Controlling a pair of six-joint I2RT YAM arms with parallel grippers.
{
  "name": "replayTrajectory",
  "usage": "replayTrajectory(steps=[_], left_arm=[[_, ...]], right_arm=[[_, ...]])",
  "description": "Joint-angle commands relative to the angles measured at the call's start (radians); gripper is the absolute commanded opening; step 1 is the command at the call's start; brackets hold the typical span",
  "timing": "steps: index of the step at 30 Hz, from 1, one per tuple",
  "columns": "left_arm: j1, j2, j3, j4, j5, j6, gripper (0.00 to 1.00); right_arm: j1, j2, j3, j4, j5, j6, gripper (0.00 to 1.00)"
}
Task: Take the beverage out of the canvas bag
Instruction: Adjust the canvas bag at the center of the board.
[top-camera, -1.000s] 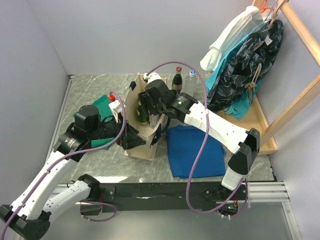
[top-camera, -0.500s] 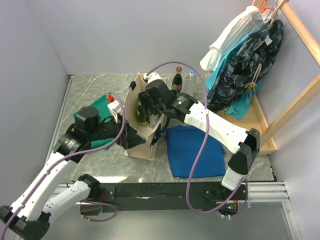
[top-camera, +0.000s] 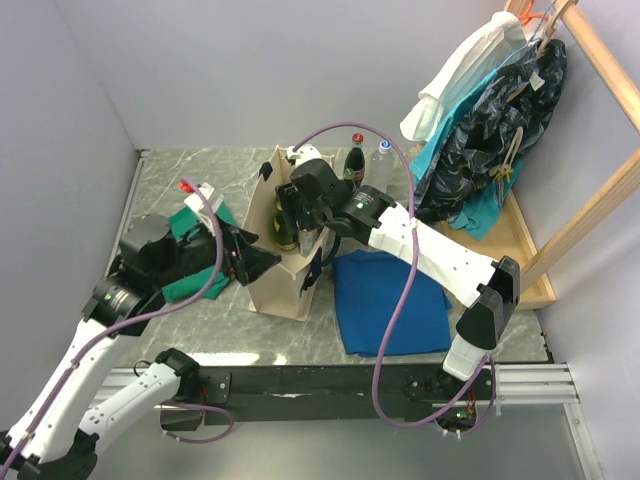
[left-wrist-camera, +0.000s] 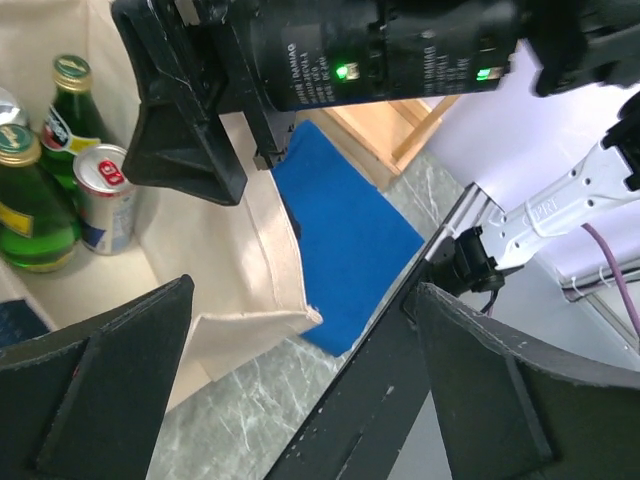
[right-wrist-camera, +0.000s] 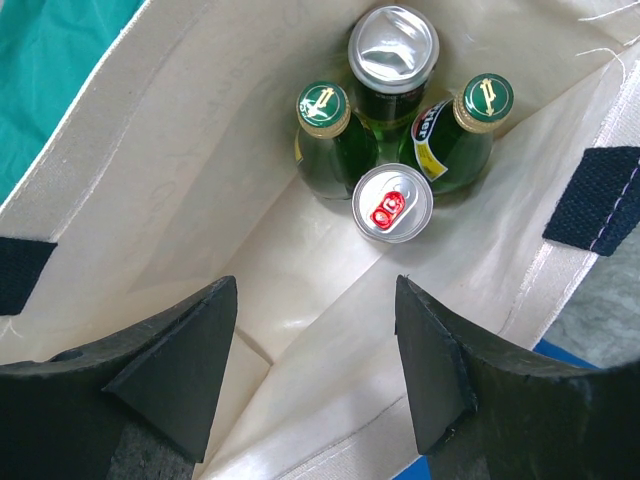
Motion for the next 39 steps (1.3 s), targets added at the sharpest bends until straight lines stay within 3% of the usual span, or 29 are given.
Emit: replayTrajectory(steps=[1,8,23,39], left_arm=[[-0.006,0.048,-0.054,0.072,0.065,-0.025,0.99],[-0.004,0.030,-0.134,0.148,0.051,-0.062,0.97],[-0.006,-0.044,-0.198,0.073,0.119,-0.091,0.95],[-0.006,-0.058,-0.145,0.180,-0.030,-0.097,1.00]], right_arm=[[0.006,-0.007,0.008,0.034,0.003,0.004,0.71],[0.004,-0.010,0.002,0.036,0.006,0.006,0.71],[0.006,-0.003,0.003,0.034,0.000,0.011,0.71],[0.006,-0.001,0.005,0.038,-0.010,0.011,0.71]])
